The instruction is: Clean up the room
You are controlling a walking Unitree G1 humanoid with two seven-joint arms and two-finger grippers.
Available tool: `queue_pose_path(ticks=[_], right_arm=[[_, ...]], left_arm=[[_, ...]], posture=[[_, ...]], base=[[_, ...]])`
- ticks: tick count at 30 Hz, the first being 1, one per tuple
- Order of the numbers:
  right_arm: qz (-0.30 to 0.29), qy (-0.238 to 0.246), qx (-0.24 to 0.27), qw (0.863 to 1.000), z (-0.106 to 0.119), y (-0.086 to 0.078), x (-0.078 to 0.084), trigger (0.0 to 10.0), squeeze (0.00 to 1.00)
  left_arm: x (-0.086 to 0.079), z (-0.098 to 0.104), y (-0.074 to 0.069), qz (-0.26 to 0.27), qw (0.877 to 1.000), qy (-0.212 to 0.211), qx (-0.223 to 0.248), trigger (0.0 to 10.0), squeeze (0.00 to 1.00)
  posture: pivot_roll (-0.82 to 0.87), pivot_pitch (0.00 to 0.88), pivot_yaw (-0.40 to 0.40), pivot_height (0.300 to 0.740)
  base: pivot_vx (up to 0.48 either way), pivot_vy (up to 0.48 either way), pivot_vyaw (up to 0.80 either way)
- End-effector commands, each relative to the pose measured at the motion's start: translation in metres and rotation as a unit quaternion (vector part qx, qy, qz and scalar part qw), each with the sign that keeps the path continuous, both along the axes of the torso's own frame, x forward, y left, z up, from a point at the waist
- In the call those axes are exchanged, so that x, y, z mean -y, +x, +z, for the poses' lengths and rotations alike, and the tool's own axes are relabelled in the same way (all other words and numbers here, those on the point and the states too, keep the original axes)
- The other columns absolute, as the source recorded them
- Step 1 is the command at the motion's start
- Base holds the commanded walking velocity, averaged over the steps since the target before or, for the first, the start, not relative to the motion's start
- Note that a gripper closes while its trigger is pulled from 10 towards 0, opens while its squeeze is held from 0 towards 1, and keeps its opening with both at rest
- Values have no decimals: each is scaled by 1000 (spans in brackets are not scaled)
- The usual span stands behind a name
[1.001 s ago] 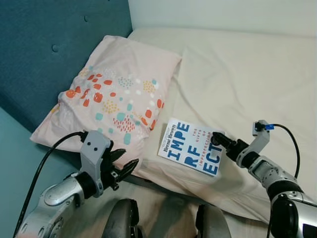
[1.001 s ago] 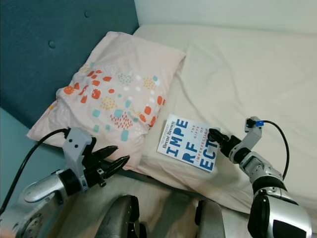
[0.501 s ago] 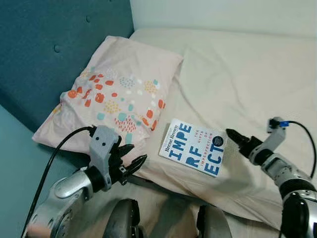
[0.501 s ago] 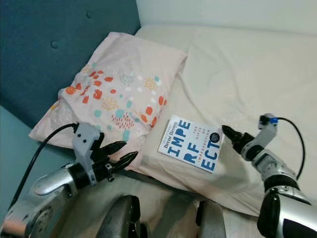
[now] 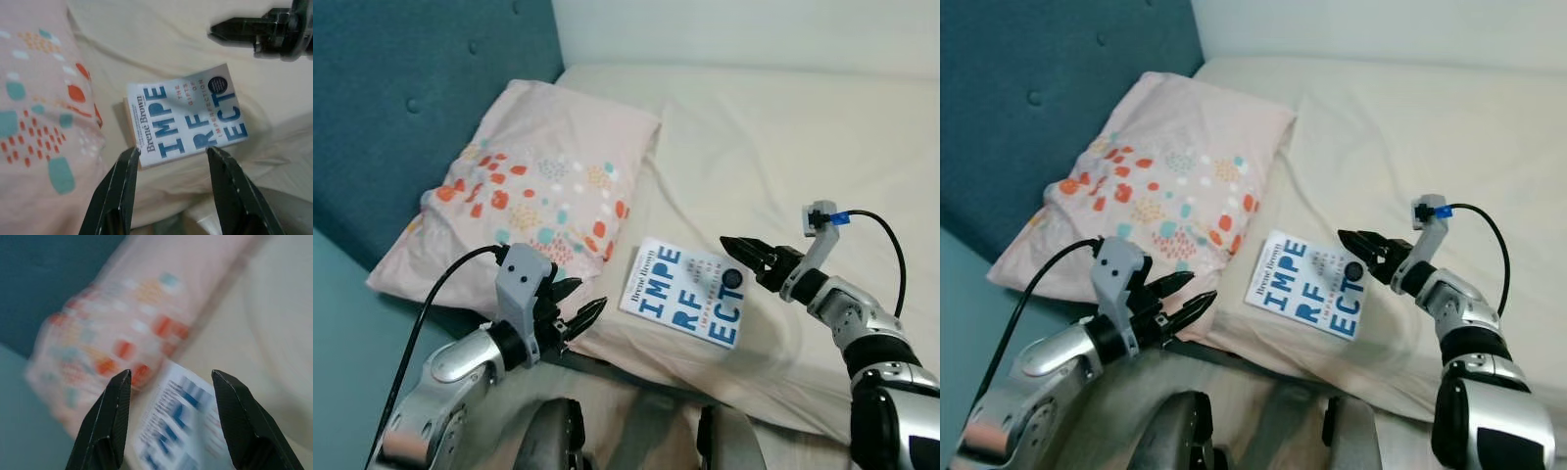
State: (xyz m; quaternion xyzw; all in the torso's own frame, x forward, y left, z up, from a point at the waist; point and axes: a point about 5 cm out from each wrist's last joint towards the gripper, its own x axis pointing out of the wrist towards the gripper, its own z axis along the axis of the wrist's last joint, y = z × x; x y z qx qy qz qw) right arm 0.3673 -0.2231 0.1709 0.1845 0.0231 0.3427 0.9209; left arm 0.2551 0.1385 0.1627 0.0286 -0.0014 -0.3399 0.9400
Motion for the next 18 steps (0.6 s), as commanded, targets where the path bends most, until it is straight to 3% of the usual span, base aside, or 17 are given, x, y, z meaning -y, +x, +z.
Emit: queue_pose_path(ticks=[1, 2, 3, 6, 7, 8, 9, 11, 13, 14, 15, 18], right_arm=[[66, 8, 25, 997, 10, 2, -28, 10000, 0], [66, 8, 25, 997, 10, 2, -28, 10000, 0], [106, -25, 27, 994, 7, 2, -47, 7686, 0], [115, -44, 23, 992, 4, 2, -51, 7686, 0], [120, -92, 10, 988, -7, 2, -55, 3686, 0], [120, -92, 10, 988, -7, 2, -55, 3686, 0], [129, -148, -6, 981, -20, 0, -58, 0, 0], [150, -293, -43, 943, -53, -9, -60, 0, 0], [150, -386, -66, 908, -74, -15, -57, 0, 0], [150, -386, -66, 908, -74, -15, -57, 0, 0], [149, -411, -77, 896, -81, -17, -56, 0, 0], [164, -416, -93, 890, -87, -21, -57, 0, 0]], left_arm=[[-2, -5, -4, 1, 1000, 14, -4, 10000, 0], [-2, -5, -4, 1, 1000, 14, -4, 10000, 0], [-2, -6, -6, 3, 1000, 15, -4, 10000, 0], [-2, -7, -6, 4, 1000, 15, -4, 10000, 0], [-2, -7, -7, 5, 1000, 16, -4, 10000, 0], [-2, -7, -7, 5, 1000, 16, -4, 10000, 0], [-2, -8, -9, 5, 1000, 19, -4, 10000, 0], [-1, -11, -12, -3, 1000, 26, -6, 10000, 0], [2, -12, -15, -9, 1000, 24, -10, 10000, 0], [2, -12, -15, -9, 1000, 24, -10, 10000, 0], [3, -13, -16, -11, 1000, 22, -10, 10000, 0], [4, -12, -16, -13, 1000, 23, -10, 10000, 0]], posture=[[114, 188, -4, 606], [114, 188, -4, 606], [119, 191, -13, 606], [119, 191, -13, 606], [120, 194, -20, 606], [120, 194, -20, 606], [122, 199, -27, 606], [121, 204, -27, 606], [121, 206, -28, 606], [121, 206, -28, 606], [121, 207, -25, 606], [121, 207, -24, 606]], base=[[0, 0, 0], [0, 0, 0], [0, 0, 0], [0, 0, 0], [0, 0, 0], [0, 0, 0], [0, 0, 0], [0, 0, 0], [0, 0, 0], [0, 0, 0], [0, 0, 0], [0, 0, 0]])
